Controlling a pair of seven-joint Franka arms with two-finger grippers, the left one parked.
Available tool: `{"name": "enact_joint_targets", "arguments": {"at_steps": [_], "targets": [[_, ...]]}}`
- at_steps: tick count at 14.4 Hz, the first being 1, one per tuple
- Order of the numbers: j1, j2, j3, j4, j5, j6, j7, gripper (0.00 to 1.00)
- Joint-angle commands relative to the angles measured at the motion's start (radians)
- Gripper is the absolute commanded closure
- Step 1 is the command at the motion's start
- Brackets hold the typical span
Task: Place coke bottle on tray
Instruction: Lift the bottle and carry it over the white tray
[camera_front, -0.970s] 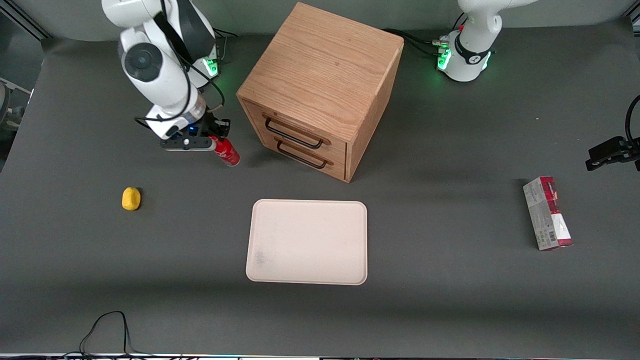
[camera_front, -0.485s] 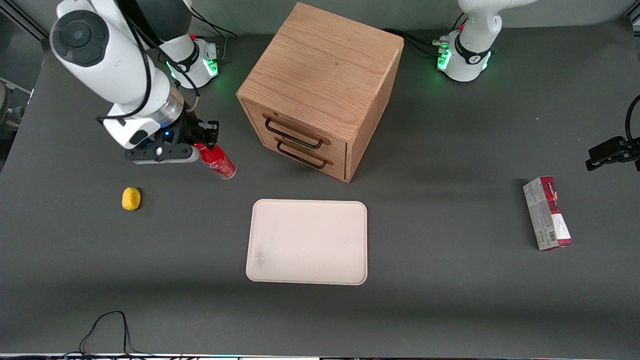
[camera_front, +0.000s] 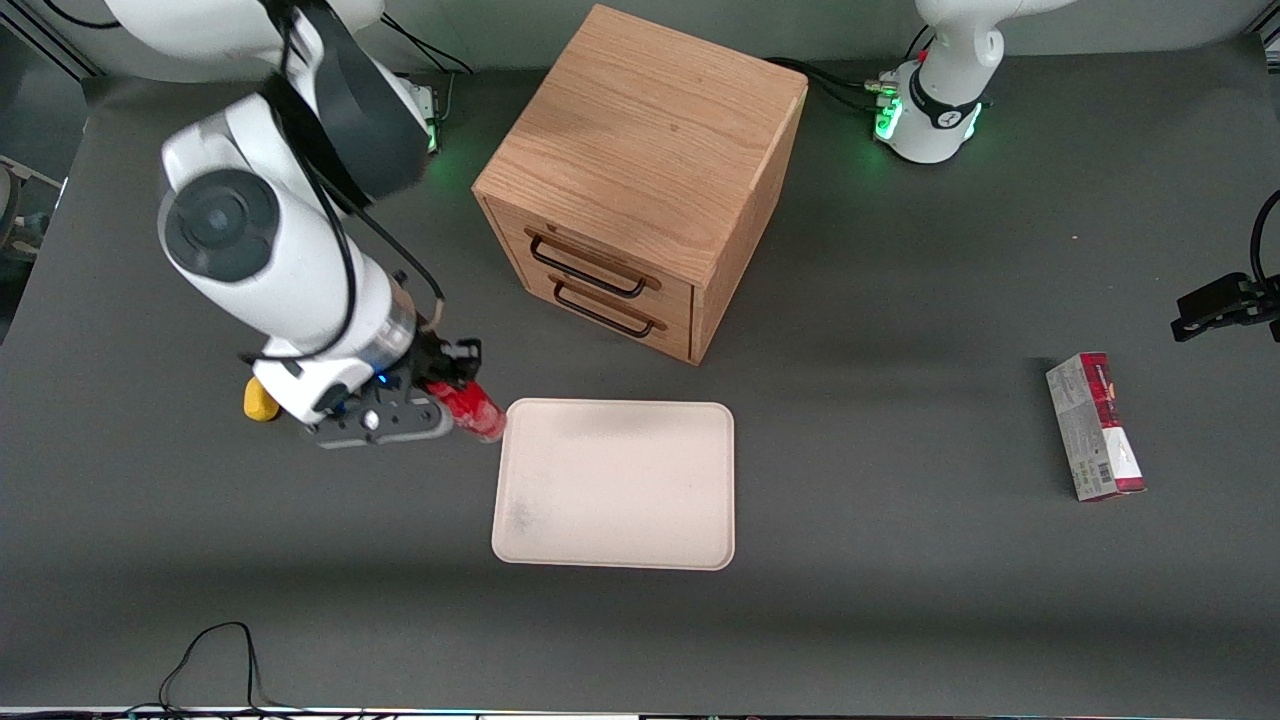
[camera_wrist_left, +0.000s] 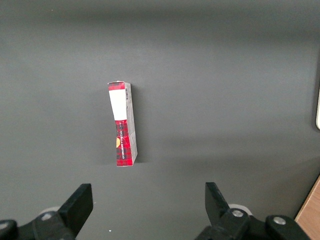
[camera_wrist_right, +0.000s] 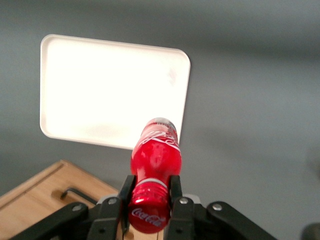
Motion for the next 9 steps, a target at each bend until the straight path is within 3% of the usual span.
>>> {"name": "enact_joint_targets", "arguments": {"at_steps": [1, 5, 9], "targets": [[0.001, 0.104, 0.009, 0.077, -0.023, 0.082, -0.079, 1.00], [0.001, 0.206, 0.006, 0.065, -0.088, 0.210, -0.108, 1.00], [-0.005, 0.298, 0.003, 0.062, -0.094, 0.294, -0.114, 1.00]]}}
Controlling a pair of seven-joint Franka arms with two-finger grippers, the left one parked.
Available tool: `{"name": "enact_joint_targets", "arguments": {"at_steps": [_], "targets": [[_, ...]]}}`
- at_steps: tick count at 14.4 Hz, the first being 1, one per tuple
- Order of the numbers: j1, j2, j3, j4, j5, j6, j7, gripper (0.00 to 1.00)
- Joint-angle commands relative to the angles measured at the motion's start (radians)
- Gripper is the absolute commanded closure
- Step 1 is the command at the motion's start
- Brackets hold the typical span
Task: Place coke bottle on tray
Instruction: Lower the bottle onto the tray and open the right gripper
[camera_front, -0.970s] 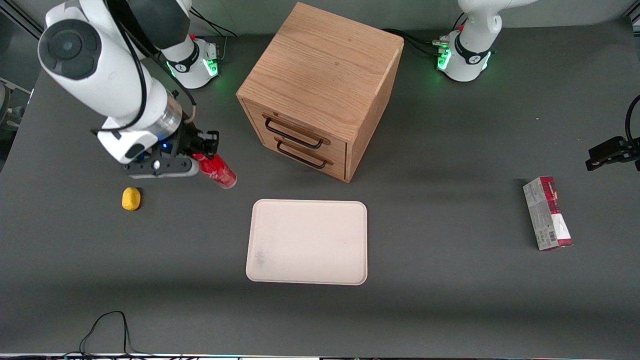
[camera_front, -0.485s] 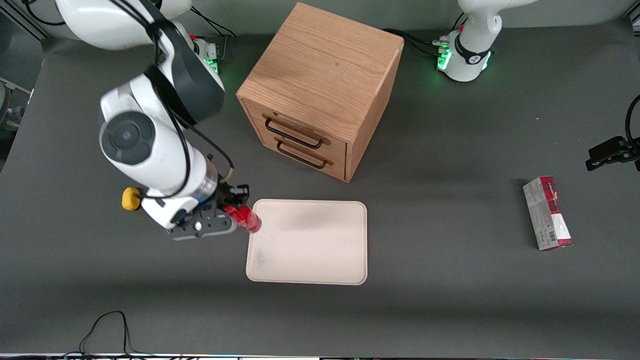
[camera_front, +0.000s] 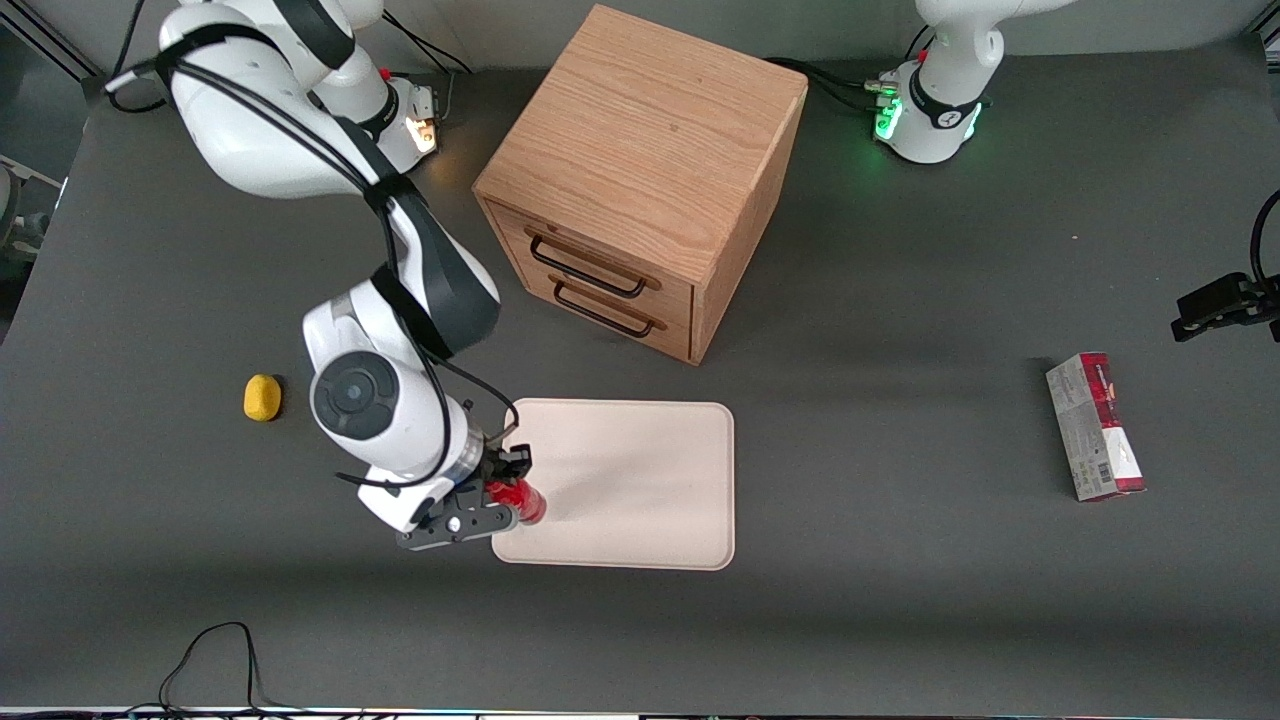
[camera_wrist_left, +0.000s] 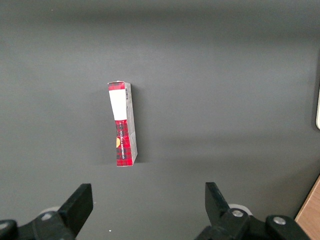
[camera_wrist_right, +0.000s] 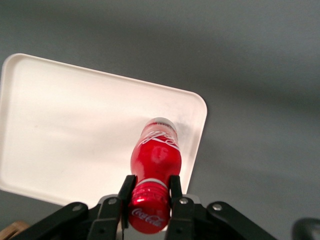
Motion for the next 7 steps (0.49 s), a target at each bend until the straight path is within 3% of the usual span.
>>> {"name": "enact_joint_targets", "arguments": {"at_steps": [1, 3, 5, 6, 7], "targets": [[0.001, 0.048, 0.005, 0.048, -0.021, 0.021, -0.026, 1.00], [-0.001, 0.058, 0.003, 0.048, -0.024, 0.026, -0.026, 0.98], [-0.001, 0.058, -0.003, 0.038, -0.028, 0.026, -0.026, 0.82], [-0.002, 0.058, -0.011, 0.033, -0.026, 0.026, -0.018, 0.02], [-0.002, 0.055, -0.015, 0.031, -0.026, 0.028, -0.018, 0.00]]}}
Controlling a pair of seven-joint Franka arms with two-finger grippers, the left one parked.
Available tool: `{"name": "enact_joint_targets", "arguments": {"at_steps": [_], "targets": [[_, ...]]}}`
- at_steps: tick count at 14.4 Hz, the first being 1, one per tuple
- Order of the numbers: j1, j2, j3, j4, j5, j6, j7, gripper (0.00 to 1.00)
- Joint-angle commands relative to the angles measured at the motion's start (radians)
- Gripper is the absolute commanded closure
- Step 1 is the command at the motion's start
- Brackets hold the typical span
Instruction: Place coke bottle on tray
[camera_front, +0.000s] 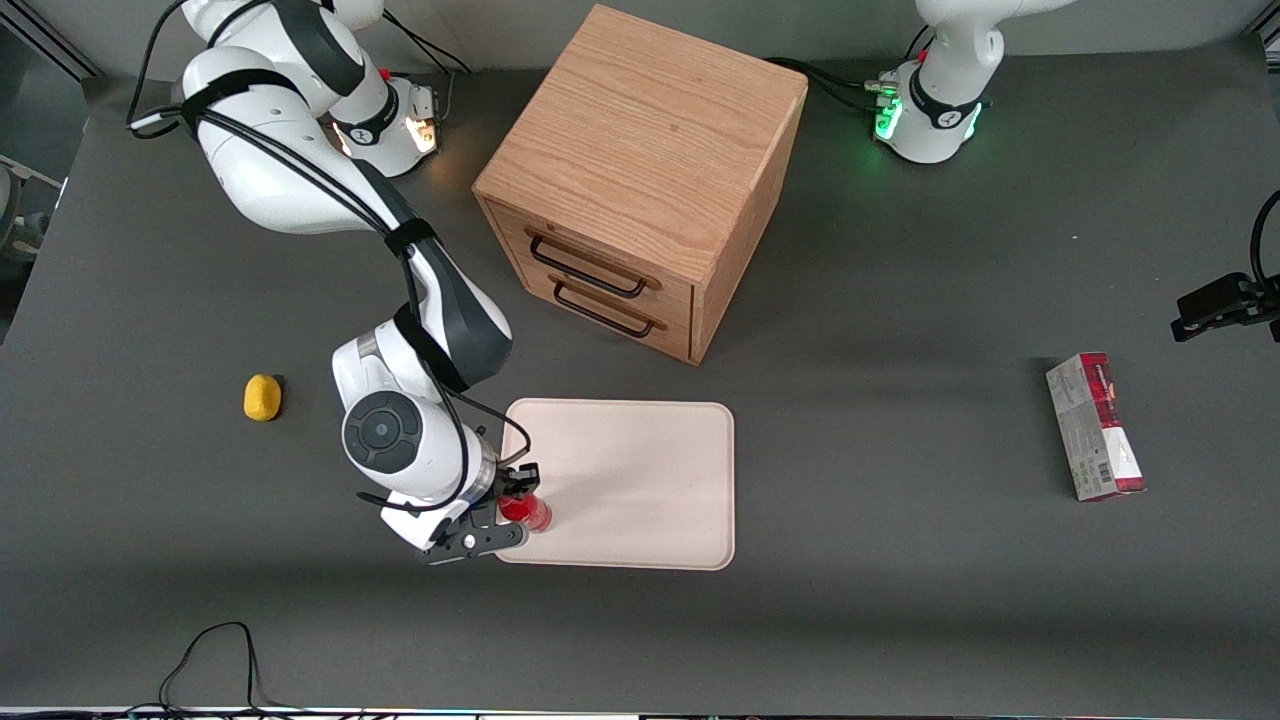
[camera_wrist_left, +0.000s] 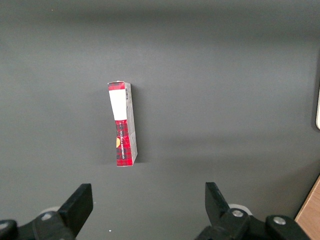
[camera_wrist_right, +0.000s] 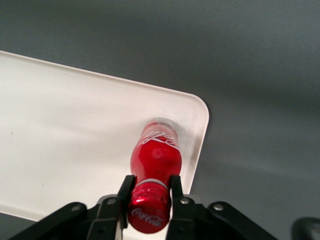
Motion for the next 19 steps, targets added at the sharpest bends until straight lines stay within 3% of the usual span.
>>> {"name": "enact_joint_targets", "arguments": {"at_steps": [1, 5, 7, 9, 12, 17, 19], "targets": [[-0.001, -0.002, -0.007, 0.020, -0.020, -0.007, -0.009, 0.00], [-0.001, -0.081, -0.010, 0.003, -0.012, -0.034, 0.000, 0.00], [-0.033, -0.187, -0.018, -0.096, -0.002, -0.063, -0.005, 0.00], [-0.070, -0.331, -0.043, -0.240, 0.096, -0.059, -0.019, 0.00], [-0.064, -0.572, -0.180, -0.465, 0.251, -0.059, -0.052, 0.00], [-0.063, -0.963, -0.281, -0.834, 0.247, -0.071, -0.057, 0.00], [-0.063, -1.054, -0.288, -0.880, 0.203, -0.143, -0.057, 0.00]]}}
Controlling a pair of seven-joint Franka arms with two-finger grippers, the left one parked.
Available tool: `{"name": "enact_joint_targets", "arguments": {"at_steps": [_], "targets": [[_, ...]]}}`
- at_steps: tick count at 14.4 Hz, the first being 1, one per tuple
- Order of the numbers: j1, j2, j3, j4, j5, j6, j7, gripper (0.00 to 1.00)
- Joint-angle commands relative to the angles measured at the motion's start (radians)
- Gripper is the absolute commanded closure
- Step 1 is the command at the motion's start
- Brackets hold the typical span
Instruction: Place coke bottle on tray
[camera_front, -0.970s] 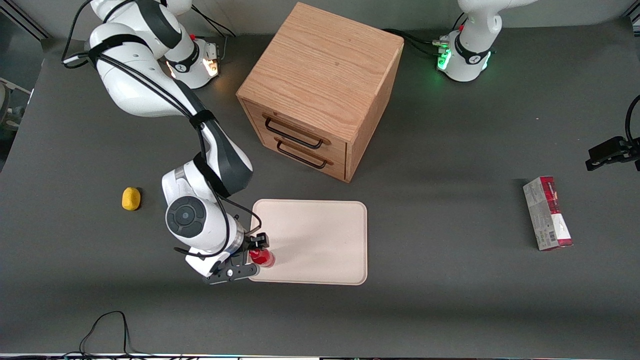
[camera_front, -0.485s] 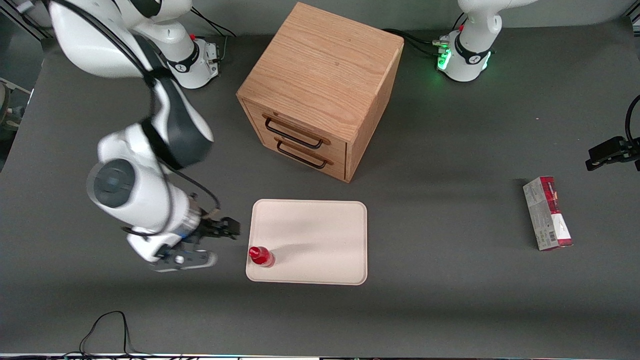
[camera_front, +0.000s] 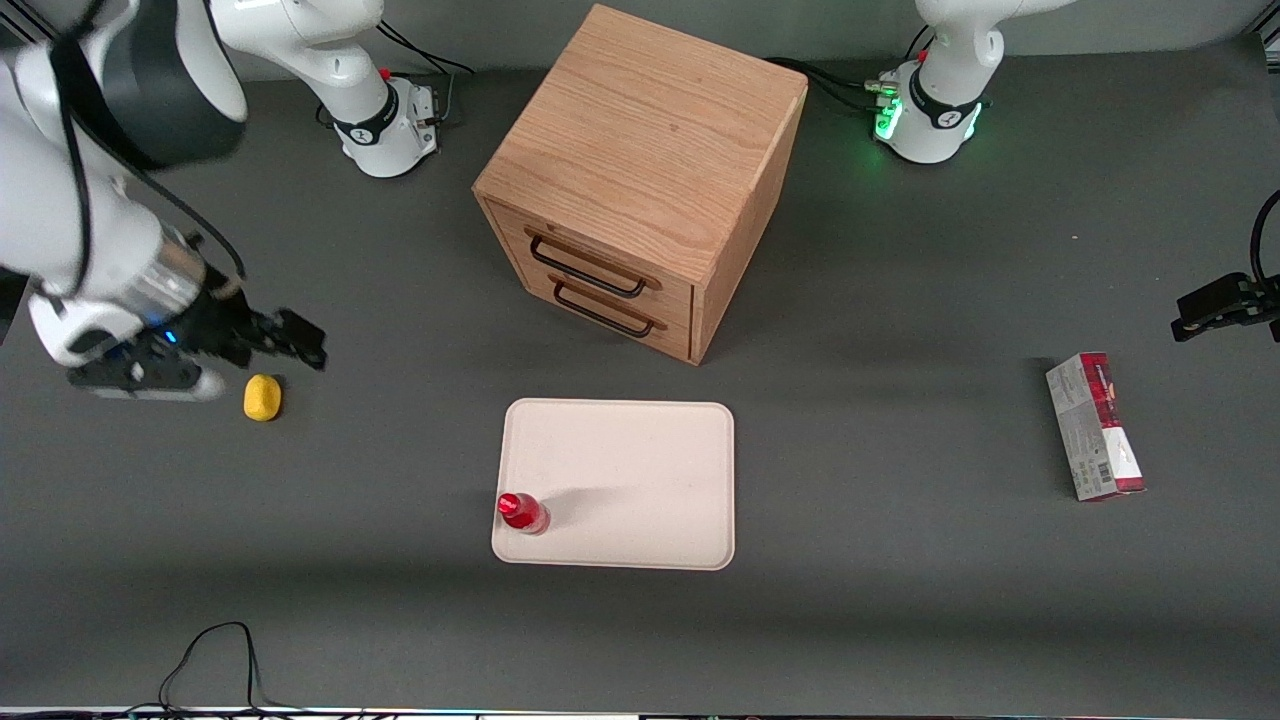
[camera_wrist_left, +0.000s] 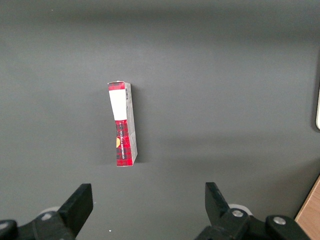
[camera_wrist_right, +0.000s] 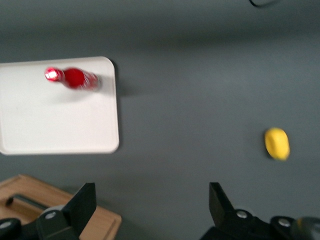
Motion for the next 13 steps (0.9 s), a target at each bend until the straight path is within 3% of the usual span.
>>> {"name": "enact_joint_targets", "arguments": {"at_steps": [1, 5, 13], "targets": [[0.008, -0.167, -0.013, -0.139, -0.052, -0.078, -0.021, 0.00], [0.008, -0.204, -0.102, -0.136, -0.049, -0.124, -0.161, 0.00], [0.024, -0.146, -0.096, -0.076, -0.048, -0.121, -0.097, 0.00]]}}
